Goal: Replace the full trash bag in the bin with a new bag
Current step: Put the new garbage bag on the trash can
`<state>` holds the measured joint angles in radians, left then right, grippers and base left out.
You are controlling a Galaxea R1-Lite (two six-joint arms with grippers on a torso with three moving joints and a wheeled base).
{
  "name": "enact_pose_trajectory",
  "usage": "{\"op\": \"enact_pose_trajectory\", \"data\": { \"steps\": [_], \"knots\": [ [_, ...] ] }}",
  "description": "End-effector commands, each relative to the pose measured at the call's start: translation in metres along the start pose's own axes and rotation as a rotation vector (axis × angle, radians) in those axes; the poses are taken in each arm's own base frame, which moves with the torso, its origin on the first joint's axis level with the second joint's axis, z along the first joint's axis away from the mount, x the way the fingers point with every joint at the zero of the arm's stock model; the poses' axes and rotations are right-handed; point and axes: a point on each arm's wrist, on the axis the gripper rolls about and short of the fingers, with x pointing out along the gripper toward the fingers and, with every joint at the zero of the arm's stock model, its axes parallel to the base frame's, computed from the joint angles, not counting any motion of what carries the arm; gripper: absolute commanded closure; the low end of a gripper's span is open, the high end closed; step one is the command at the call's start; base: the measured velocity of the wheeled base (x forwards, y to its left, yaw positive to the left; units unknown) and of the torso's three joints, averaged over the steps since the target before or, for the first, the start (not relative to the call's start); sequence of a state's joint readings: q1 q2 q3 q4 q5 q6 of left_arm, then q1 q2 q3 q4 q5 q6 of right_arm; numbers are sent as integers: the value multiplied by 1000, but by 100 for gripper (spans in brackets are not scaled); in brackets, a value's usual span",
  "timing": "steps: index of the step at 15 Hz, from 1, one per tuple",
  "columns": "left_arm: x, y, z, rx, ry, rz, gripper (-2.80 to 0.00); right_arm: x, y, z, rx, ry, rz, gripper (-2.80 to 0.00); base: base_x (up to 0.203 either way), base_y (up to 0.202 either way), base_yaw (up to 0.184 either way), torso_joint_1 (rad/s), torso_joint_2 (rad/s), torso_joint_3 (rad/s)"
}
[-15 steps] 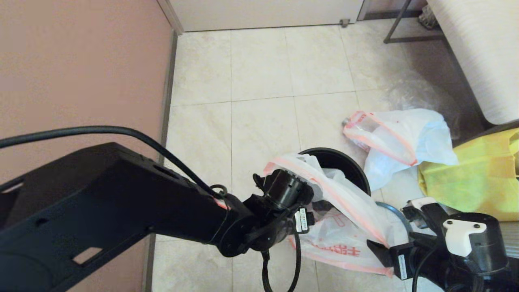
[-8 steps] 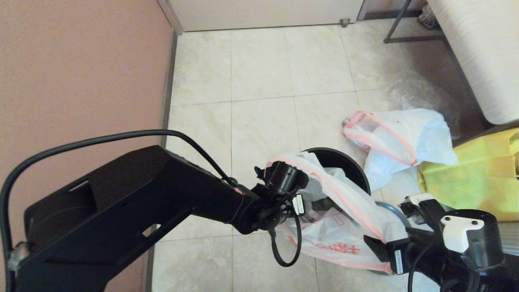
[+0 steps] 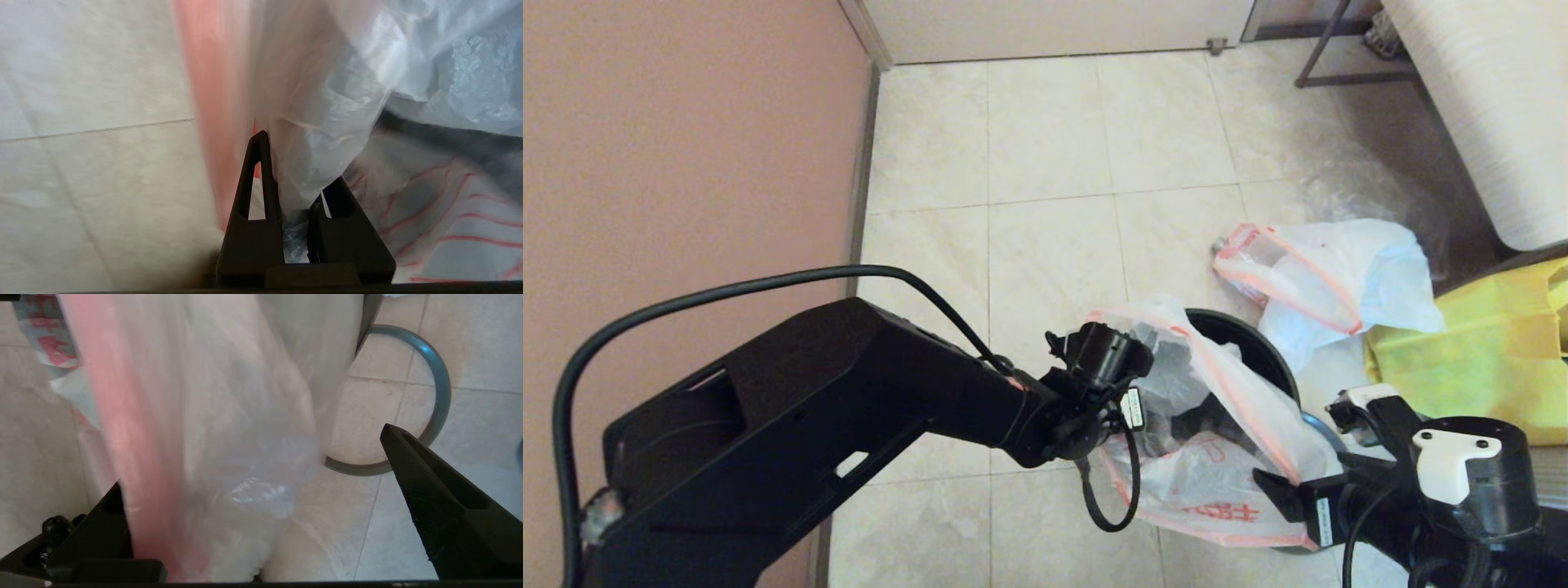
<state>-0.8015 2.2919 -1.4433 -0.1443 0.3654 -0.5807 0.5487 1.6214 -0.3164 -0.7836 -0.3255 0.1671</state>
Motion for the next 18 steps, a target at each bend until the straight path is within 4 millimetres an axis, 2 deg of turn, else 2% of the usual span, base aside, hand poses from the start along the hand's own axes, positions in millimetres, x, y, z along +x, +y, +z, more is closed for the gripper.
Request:
{"op": "enact_pose_trajectory", "data": {
  "steps": [1, 4, 6, 10, 13, 16, 18],
  "knots": [
    [-1, 2, 0, -3, -2, 10, 0, 0, 0, 2, 6, -13, 1, -280, 0, 0, 0, 0, 0, 0],
    [-12, 8, 8, -13, -5, 24, 0, -3, 3, 10, 10, -49, 17, -280, 0, 0, 0, 0, 0, 0],
    [-15, 13, 15, -29, -18, 31, 0, -13, 7, 15, -7, -85, 48, -280, 0, 0, 0, 0, 0, 0],
    [-26, 22, 31, -50, -39, 47, 0, -47, 20, 20, -35, -143, 166, -280, 0, 0, 0, 0, 0, 0],
    [-33, 31, 44, -72, -66, 82, 0, -51, 21, 18, -46, -128, 196, -280, 0, 0, 0, 0, 0, 0],
    [-27, 38, 40, -69, -45, 128, 0, -61, 21, 22, -22, -141, 357, -280, 0, 0, 0, 0, 0, 0],
    [-25, 42, 44, -86, -49, 143, 0, -69, 18, 27, 37, -164, 400, -280, 0, 0, 0, 0, 0, 0]
  ]
}}
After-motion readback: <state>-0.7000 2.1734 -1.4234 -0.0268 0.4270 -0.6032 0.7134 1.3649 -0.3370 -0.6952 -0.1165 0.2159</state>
